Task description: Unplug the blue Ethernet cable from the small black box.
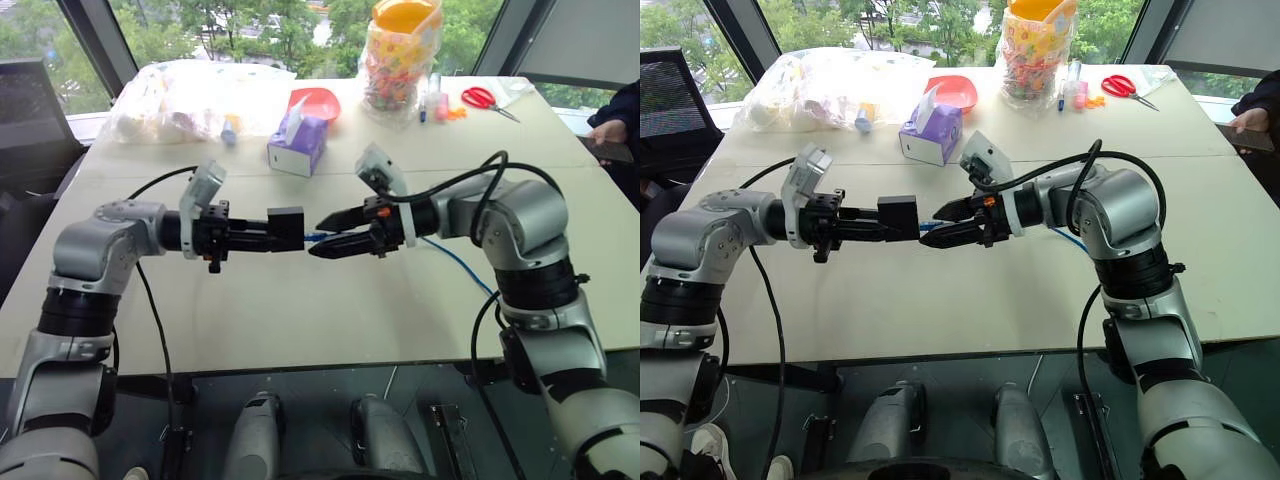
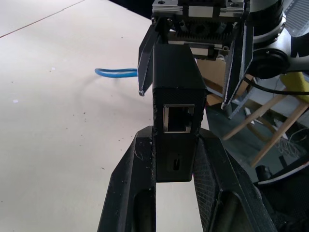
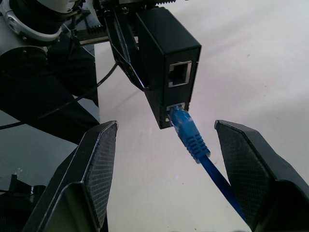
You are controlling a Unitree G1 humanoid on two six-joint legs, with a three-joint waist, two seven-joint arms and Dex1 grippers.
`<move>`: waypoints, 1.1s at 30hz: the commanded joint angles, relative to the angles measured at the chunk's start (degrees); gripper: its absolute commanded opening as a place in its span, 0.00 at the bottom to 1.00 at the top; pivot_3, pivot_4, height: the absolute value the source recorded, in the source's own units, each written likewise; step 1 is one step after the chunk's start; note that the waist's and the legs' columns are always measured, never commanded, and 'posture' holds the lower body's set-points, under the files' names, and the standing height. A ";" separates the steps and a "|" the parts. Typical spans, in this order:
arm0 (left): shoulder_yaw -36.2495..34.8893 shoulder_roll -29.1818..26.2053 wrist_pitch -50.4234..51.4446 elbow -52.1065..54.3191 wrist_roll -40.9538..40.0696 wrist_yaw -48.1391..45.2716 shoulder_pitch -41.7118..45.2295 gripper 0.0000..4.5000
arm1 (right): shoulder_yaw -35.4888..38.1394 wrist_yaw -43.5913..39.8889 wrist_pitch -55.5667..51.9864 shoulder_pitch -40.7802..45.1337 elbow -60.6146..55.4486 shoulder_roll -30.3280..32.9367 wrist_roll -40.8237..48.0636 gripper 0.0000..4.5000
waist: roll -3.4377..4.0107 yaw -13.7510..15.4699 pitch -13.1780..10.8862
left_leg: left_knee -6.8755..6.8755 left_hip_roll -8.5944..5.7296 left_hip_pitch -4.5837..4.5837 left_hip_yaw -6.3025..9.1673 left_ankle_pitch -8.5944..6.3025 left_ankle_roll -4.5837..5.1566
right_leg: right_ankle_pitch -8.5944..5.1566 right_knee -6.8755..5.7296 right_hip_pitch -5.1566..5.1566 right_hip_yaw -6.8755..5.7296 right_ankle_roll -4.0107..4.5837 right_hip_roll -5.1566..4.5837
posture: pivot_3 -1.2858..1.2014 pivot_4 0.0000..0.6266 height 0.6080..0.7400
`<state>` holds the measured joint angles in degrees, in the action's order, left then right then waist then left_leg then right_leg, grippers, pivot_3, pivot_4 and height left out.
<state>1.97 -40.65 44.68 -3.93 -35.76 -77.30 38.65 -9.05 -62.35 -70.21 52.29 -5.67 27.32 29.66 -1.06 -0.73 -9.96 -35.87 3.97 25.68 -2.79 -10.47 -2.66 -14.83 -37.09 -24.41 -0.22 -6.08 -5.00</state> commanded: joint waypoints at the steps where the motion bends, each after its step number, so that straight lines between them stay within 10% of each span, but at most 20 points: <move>1: -1.19 0.21 -0.26 1.75 -1.30 -0.01 1.40 0.10 | -0.23 1.09 0.29 1.96 -0.40 -0.23 1.57 0.62 | 0.00 -0.01 0.00 | 0.00 0.00 0.00 0.00 0.00 0.00 | 0.00 0.00 0.00 0.00 0.00 0.00 | 0.52 0.24 0.96; 14: -0.97 -0.19 -0.40 2.77 -1.00 -0.36 0.49 0.10 | -1.13 2.14 0.80 2.30 0.11 0.34 3.92 0.62 | 0.00 -0.03 0.00 | 0.00 0.00 0.02 0.00 0.00 0.00 | 0.00 0.00 -0.02 0.00 -0.01 0.00 | 0.52 0.24 0.96; 21: -0.38 -0.83 -1.10 3.06 -0.31 -1.30 -0.06 0.10 | -1.52 1.75 1.35 2.45 0.41 1.16 4.35 0.00 | 0.00 -0.05 0.00 | 0.00 0.00 0.04 0.00 0.00 0.00 | 0.00 0.00 -0.04 0.00 0.00 0.00 | 0.52 0.24 0.96; 33: -0.18 -1.93 -2.15 3.58 0.02 -3.09 -0.95 0.10 | -2.16 1.34 1.65 2.27 0.43 2.31 5.03 0.00 | 0.00 -0.02 0.00 | 0.00 0.00 0.05 0.00 0.00 0.01 | 0.00 0.00 -0.05 0.00 0.00 0.00 | 0.52 0.24 0.96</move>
<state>2.03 -41.79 43.34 -2.07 -35.56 -79.93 37.84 -11.78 -61.03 -69.50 52.63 -4.20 28.80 34.02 -1.07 -0.74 -9.96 -35.87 3.97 25.73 -2.79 -10.48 -2.65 -14.83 -37.08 -24.45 -0.23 -6.08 -5.00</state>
